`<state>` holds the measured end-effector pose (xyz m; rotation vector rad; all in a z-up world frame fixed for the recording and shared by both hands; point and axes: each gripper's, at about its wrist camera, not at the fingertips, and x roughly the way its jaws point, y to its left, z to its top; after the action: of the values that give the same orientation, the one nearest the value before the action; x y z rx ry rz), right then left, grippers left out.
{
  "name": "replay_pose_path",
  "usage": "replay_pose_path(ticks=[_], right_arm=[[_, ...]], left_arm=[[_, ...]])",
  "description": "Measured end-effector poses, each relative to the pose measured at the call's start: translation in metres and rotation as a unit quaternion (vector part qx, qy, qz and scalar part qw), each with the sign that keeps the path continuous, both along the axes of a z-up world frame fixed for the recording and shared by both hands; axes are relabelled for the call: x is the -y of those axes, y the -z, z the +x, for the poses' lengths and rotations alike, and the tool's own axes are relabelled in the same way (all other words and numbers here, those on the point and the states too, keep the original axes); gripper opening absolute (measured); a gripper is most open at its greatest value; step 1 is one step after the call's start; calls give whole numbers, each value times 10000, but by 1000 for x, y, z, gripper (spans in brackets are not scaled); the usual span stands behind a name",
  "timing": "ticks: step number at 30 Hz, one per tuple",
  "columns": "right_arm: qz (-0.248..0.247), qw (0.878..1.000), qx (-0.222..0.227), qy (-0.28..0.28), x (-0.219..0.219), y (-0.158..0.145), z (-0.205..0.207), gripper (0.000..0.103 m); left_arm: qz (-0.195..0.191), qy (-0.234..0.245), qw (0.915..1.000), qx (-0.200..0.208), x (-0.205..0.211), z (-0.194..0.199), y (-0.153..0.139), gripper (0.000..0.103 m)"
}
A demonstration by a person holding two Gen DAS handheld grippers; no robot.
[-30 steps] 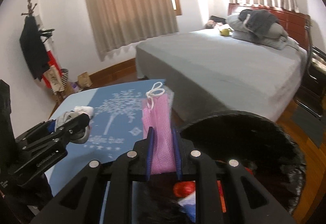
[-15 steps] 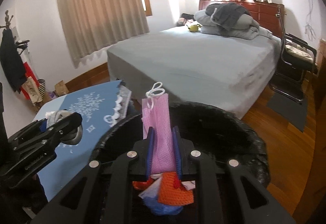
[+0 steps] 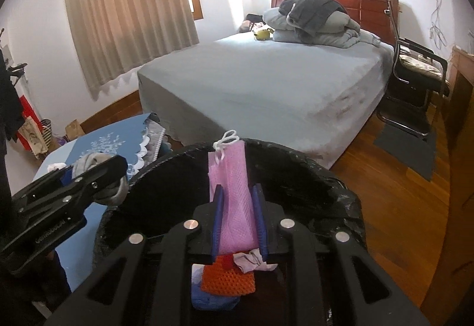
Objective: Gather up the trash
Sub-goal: 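Carry the grey yarn ball and pink mesh bag over the bin and open both tools, then move both open tools back toward the orange pad and white bag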
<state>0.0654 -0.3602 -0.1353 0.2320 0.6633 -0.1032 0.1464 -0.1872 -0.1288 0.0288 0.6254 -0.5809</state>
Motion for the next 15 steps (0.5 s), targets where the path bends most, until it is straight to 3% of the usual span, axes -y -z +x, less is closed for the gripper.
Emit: replay_pose_path(ticks=[2,8,11,13,15], right_arm=[[-3,10000,-8,40,4,1,-1,23],[-21,9998,26,190,14,3,-5,46],[-18,9995,66,293,17,2,-8,63],[-52,9992,123,365,16,-1,-9,83],[-103,9988,217,435,15,-5,-11,94]], left_arm=[[-13,75,10000,-60,4,2,2,47],[-88,95,9999,-42,2,3,0,69],[-89,-25,9999,41,-6,2,-4,76],[-94,-148,9998,85,-14,3,-9,79],[-92,-335,9992,175,-29,2,-15,84]])
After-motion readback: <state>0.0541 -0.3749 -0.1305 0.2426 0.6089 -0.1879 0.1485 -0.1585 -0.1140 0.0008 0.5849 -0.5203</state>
